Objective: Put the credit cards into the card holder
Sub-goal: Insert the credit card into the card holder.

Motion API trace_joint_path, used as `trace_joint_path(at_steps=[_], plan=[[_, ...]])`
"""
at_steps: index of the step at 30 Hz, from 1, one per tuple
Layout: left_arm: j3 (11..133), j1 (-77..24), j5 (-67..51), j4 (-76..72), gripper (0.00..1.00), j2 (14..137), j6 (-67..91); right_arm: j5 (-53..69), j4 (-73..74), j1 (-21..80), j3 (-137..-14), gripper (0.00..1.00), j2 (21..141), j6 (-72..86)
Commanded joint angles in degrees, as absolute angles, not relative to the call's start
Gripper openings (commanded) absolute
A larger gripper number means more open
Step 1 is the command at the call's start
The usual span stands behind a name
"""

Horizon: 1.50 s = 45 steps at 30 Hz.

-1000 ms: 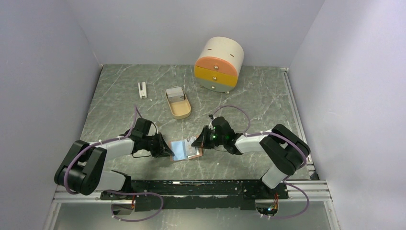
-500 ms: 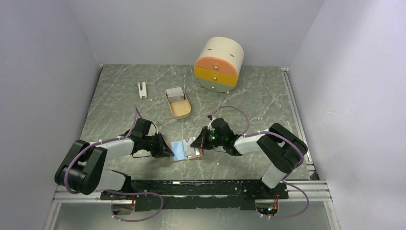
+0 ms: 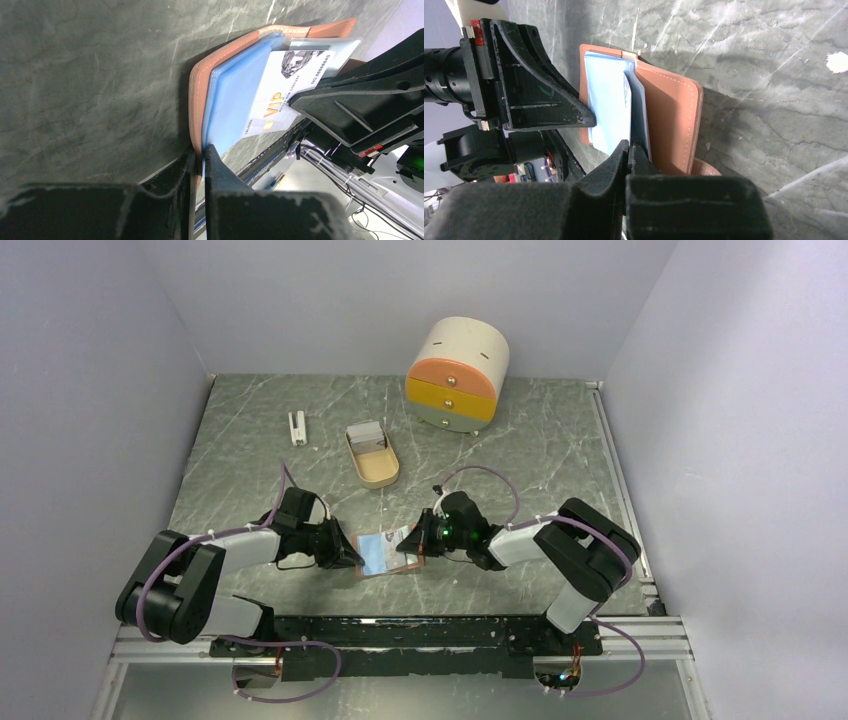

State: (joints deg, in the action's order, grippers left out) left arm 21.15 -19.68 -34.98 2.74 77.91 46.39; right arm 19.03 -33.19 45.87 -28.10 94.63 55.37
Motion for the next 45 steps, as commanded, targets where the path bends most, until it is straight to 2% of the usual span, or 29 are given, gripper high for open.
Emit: trace_joint_path(at_steps=[1,15,19,24,27,31,36,45], plan=[[20.0,-19.38,-35.58,2.42,0.12,78.4,46.47,18.9,-32.67,46.59,-26.92,0.0,96.47,55.72],[20.23,-19.42,-37.53,1.04,0.14,78.22,46.68,19.75,-31.75,47.02,-29.16,0.01,98.45,56.82],[20.78,-19.42,-37.75,1.79,0.15,78.64,46.29,19.83,-27.53,47.2,-31.39,0.14,98.44,53.85],[21.44,-19.42,-38.05,2.5,0.25,78.37,46.42,15.41,-15.75,47.21,-34.69,0.32,95.28,48.84],[21.3,-19.42,-37.71,2.53,0.3,77.12,46.9,13.97,-12.82,47.21,-35.32,0.36,93.93,47.66],[20.89,-19.42,-38.12,1.92,0.3,76.17,47.32,14.21,-13.26,47.2,-34.68,0.41,94.05,48.21],[20.02,-19.41,-39.74,-0.43,0.27,75.82,47.92,16.92,-19.32,47.31,-33.49,0.42,94.18,49.62],[18.84,-19.42,-42.14,-4.91,0.3,76.29,49.05,22.76,-29.13,48.22,-34.71,0.4,98.44,52.38]])
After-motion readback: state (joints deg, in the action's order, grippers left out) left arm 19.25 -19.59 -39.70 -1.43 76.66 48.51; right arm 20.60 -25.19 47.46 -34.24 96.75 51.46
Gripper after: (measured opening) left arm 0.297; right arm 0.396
